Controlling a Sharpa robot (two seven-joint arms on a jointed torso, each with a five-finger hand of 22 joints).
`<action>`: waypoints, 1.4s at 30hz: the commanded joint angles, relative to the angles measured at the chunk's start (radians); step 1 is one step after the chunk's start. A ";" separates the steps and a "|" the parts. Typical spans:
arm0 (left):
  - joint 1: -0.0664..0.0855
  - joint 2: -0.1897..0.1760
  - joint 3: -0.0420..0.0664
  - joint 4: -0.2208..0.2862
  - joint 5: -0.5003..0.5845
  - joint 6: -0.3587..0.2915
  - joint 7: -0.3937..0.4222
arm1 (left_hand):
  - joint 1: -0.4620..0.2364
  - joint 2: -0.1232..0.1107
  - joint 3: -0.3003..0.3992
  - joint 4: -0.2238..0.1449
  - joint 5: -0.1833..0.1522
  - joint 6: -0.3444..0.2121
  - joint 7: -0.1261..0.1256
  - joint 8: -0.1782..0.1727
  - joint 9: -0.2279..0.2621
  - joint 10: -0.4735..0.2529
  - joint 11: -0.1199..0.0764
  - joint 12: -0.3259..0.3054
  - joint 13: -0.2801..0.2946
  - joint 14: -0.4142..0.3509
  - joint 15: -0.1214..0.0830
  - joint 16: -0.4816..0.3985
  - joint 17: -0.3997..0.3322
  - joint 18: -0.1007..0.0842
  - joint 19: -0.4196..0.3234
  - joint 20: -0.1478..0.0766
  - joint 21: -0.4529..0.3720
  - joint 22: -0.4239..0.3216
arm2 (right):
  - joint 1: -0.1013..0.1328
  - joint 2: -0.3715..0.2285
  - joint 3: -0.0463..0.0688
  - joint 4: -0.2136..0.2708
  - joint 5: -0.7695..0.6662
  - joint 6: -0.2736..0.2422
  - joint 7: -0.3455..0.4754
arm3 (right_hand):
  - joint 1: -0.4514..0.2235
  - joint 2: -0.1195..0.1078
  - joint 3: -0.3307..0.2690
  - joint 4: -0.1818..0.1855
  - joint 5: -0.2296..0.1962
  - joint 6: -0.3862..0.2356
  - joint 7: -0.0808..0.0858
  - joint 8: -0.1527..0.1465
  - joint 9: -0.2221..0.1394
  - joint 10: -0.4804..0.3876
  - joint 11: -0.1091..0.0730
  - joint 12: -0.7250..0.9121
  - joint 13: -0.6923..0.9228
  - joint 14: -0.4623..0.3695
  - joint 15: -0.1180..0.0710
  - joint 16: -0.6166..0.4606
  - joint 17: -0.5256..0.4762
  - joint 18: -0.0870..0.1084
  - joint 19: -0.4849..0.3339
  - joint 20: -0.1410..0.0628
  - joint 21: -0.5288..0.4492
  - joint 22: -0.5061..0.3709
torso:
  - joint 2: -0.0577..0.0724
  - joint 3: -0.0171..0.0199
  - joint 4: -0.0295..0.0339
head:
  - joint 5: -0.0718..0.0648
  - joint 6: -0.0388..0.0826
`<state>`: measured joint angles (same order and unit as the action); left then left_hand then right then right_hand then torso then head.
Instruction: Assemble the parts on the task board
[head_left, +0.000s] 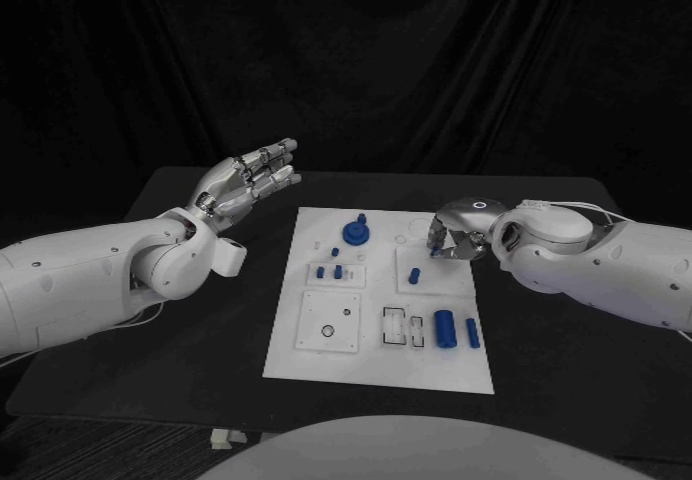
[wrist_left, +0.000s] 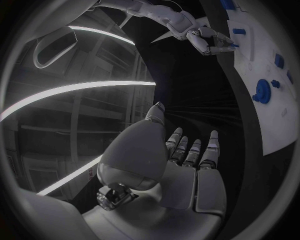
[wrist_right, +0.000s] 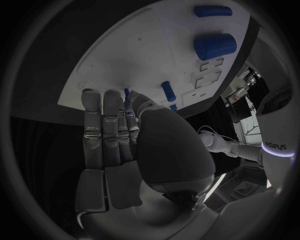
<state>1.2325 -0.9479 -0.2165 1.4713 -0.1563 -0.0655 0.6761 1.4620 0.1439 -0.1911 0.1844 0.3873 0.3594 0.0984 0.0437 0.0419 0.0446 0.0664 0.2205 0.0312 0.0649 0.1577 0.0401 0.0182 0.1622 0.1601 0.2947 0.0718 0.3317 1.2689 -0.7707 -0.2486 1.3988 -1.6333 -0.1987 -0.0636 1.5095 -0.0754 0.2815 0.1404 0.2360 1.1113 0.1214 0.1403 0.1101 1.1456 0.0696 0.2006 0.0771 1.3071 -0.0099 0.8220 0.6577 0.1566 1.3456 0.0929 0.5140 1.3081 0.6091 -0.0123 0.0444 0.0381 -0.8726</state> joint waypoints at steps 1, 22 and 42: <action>-0.001 0.003 0.001 -0.001 0.008 0.011 0.012 | 0.008 0.001 -0.001 -0.004 0.004 0.009 -0.001 0.007 0.002 0.000 0.005 0.004 0.001 0.000 0.007 0.004 0.002 0.004 0.006 0.000 0.006 0.002 | 0.017 -0.010 0.002 0.018 0.004 -0.048 0.005 | 0.007 0.008 0.005 0.000 0.002 0.003 0.002 0.003 0.007 0.006 0.000 -0.008 -0.002 0.008 0.001 0.005 0.002 -0.013 0.005 0.000 0.007 0.073 | -0.001 0.0000 0.0012 | 0.003 0.000; -0.002 0.020 0.001 -0.016 0.008 0.023 -0.005 | 0.011 0.005 -0.001 -0.007 0.006 0.024 0.008 0.010 0.003 0.002 0.013 0.008 0.002 0.003 0.014 0.009 0.002 -0.003 0.014 0.001 0.008 0.000 | 0.085 -0.039 0.002 0.282 0.004 0.011 0.007 | 0.011 0.007 0.013 -0.003 0.008 -0.007 0.008 -0.009 0.004 0.011 0.003 -0.026 -0.009 0.022 0.002 0.016 0.016 -0.016 0.014 0.000 0.035 0.077 | -0.002 0.0002 0.0005 | 0.028 0.000; -0.005 0.035 0.001 -0.027 0.008 0.030 -0.007 | 0.013 0.010 0.000 -0.008 0.008 0.036 0.013 0.013 0.005 0.002 0.016 0.009 0.002 0.007 0.018 0.013 0.003 -0.010 0.019 0.001 0.009 -0.001 | -0.042 0.125 0.002 0.218 -0.003 0.007 0.009 | 0.020 -0.007 0.029 -0.016 0.048 -0.012 0.015 -0.026 -0.006 0.018 0.007 -0.052 -0.012 0.036 0.003 0.028 0.034 -0.017 0.017 -0.001 0.047 0.079 | -0.004 0.0016 0.0015 | 0.045 0.000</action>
<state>1.2286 -0.9147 -0.2167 1.4438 -0.1560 -0.0477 0.6592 1.4702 0.1521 -0.1912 0.1847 0.3911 0.3885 0.1131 0.0519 0.0452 0.0480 0.0770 0.2239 0.0320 0.0683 0.1682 0.0461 0.0205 0.1624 0.1711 0.2984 0.0756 0.3313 1.2314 -0.6498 -0.2476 1.6205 -1.6278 -0.2020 -0.0482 1.5242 -0.0818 0.3051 0.1229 0.2782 1.0999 0.1320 0.1179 0.1041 1.1566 0.0736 0.1544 0.0668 1.3367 -0.0090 0.8480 0.6918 0.1564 1.3562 0.0895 0.5603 1.3075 0.6057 -0.0116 0.0442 0.0853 -0.8726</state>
